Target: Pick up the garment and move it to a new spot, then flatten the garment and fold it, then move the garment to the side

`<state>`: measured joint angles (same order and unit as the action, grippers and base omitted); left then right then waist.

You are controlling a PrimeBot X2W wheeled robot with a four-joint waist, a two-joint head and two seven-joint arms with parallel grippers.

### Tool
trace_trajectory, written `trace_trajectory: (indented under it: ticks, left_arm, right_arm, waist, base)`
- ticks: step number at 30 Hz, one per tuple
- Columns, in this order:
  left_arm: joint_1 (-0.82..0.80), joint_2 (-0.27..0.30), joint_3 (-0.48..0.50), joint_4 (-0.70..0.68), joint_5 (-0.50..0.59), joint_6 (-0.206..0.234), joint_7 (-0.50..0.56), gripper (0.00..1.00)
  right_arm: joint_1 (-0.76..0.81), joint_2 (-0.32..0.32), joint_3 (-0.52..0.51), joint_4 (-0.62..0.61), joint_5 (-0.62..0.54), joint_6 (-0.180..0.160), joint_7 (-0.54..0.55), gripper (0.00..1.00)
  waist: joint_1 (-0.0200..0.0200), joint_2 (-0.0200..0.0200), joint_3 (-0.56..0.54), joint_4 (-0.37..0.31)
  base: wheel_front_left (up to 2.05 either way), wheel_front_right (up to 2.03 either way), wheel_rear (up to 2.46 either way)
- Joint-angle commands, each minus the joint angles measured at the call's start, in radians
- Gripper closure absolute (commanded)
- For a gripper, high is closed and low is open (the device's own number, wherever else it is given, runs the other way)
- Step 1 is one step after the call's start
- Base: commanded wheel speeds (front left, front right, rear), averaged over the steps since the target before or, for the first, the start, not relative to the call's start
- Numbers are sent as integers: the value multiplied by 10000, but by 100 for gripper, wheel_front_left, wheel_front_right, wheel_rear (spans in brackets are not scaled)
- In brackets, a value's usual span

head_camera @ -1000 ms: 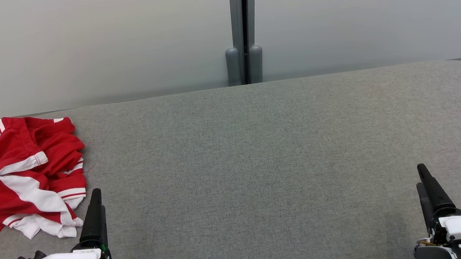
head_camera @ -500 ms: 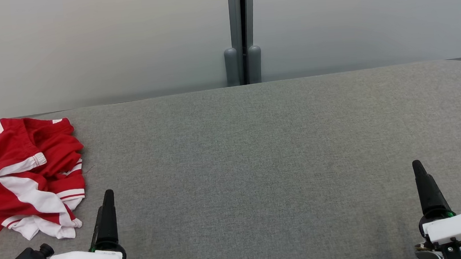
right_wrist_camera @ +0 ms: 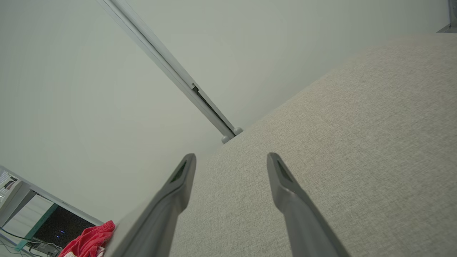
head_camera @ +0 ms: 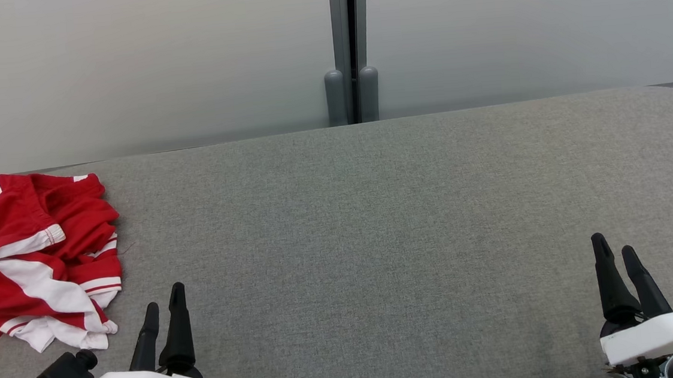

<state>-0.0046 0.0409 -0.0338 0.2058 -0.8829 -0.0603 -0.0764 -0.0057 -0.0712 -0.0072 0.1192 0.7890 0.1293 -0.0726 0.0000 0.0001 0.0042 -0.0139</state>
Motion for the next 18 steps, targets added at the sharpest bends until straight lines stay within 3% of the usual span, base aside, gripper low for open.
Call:
trace_trajectory:
  ticks: [1,18]
  left_arm:
    - [-42,72,-41,-144,572,52,-115,0]
    - [304,103,-115,-245,3075,263,-596,0]
  right_arm:
    - [-19,-142,53,-180,-475,17,-162,0]
    - [203,-228,311,-271,-2511,18,-643,0]
  waist:
    - [0,-1,-3,-4]
    - [0,-1,-22,-27]
  base:
    - [0,0,0]
    - [0,0,0]
